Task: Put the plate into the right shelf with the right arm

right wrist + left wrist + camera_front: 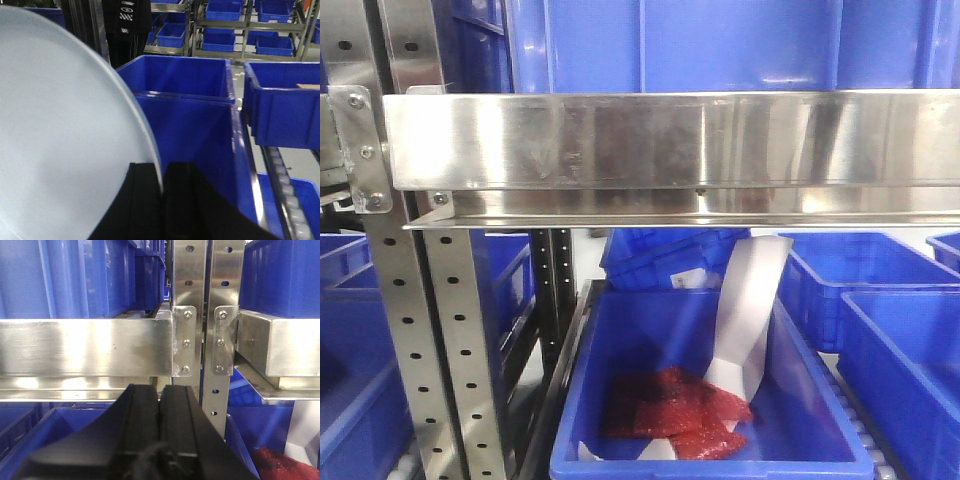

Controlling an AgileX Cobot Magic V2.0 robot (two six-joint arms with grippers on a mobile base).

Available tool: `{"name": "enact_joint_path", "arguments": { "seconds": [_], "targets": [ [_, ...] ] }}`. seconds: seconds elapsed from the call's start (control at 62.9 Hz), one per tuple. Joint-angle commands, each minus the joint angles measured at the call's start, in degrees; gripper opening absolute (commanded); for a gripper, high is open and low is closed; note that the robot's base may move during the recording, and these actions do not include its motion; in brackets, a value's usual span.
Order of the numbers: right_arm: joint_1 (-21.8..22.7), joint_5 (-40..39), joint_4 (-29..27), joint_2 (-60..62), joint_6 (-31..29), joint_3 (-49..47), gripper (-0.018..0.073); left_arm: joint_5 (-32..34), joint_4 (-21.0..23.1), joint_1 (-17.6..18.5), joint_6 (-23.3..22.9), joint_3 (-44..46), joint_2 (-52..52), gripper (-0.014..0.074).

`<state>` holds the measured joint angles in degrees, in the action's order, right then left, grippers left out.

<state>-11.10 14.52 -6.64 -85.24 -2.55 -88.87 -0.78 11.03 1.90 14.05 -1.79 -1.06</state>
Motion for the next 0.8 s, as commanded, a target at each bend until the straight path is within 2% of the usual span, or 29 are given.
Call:
{"name": "enact_joint_path", "arguments": {
  "seconds": [0.0, 0.318, 0.366, 0.525, 0.588, 0.7, 0.779],
  "targets": [
    [-0.7, -5.3, -0.5, -0.7, -0.1, -5.6, 0.0054, 5.1, 0.3, 0.3, 0.0, -0.6, -0.2, -0.0047],
    [-3.7, -2.8, -0.4, -5.4, -0.1, -8.2, 0.0078, 5.1, 0.3, 0.3, 0.0, -0.6, -0.2, -0.0047],
    [-4.0, -2.2, -0.4, -5.4, -0.1, -8.2, 0.0123, 5.1, 0.3, 0.3, 0.0, -0.6, -0.2, -0.0047],
    [-4.1, -1.6, -0.5, -5.4, -0.1, -8.2, 0.0436, 5.1, 0.3, 0.3, 0.0, -0.6, -0.2, -0.0047],
    [-4.1, -1.3, -0.5, -5.3, -0.1, -8.2, 0.0490, 5.1, 0.3, 0.3, 0.0, -0.6, -0.2, -0.0047],
    [-4.1, -2.0, -0.5, -5.1, -0.1, -8.2, 0.0424, 5.1, 0.3, 0.3, 0.0, -0.6, -0.2, -0.0047],
    [-3.3, -3.0, -0.5, -4.9, 0.0, -8.2, 0.0298, 5.1, 0.3, 0.3, 0.0, -0.6, -0.2, -0.0047]
  ]
}}
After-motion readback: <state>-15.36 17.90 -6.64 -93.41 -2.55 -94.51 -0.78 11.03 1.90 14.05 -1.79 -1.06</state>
